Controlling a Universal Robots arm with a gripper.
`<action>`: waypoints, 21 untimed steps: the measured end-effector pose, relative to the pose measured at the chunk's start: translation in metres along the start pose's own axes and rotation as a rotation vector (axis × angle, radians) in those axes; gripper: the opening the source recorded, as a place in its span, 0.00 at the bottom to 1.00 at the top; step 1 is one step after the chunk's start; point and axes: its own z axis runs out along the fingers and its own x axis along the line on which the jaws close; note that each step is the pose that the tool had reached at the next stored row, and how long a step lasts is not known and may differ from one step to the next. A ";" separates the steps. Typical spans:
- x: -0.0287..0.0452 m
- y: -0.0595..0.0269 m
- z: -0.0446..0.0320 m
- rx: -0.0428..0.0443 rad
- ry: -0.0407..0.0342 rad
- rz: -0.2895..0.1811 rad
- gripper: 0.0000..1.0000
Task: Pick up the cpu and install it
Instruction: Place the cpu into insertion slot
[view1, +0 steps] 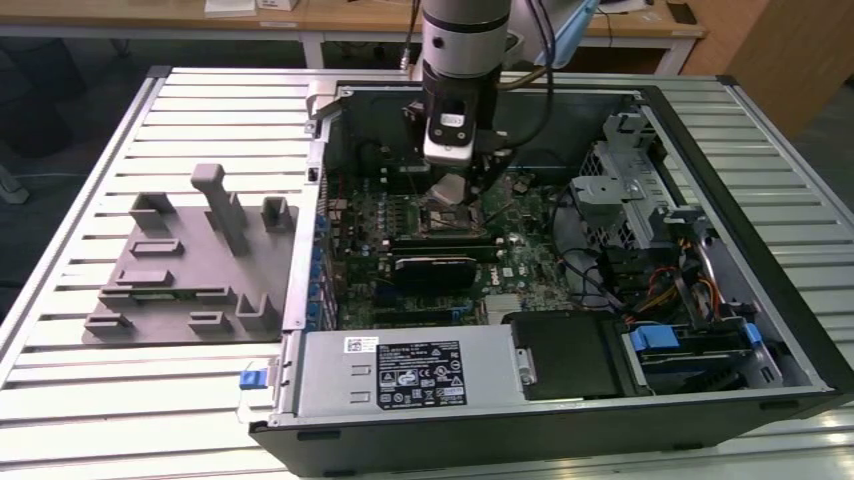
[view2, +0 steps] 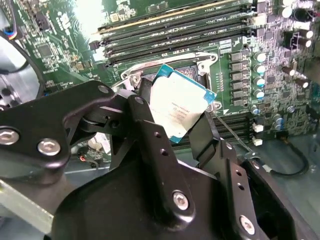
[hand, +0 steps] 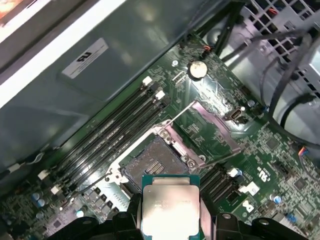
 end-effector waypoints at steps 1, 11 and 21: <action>0.0000 0.0000 0.0000 0.0004 -0.0005 0.012 0.55; 0.0000 0.0000 0.0003 0.0048 -0.0053 0.128 0.55; 0.0000 0.0000 0.0010 0.0099 -0.0107 0.266 0.55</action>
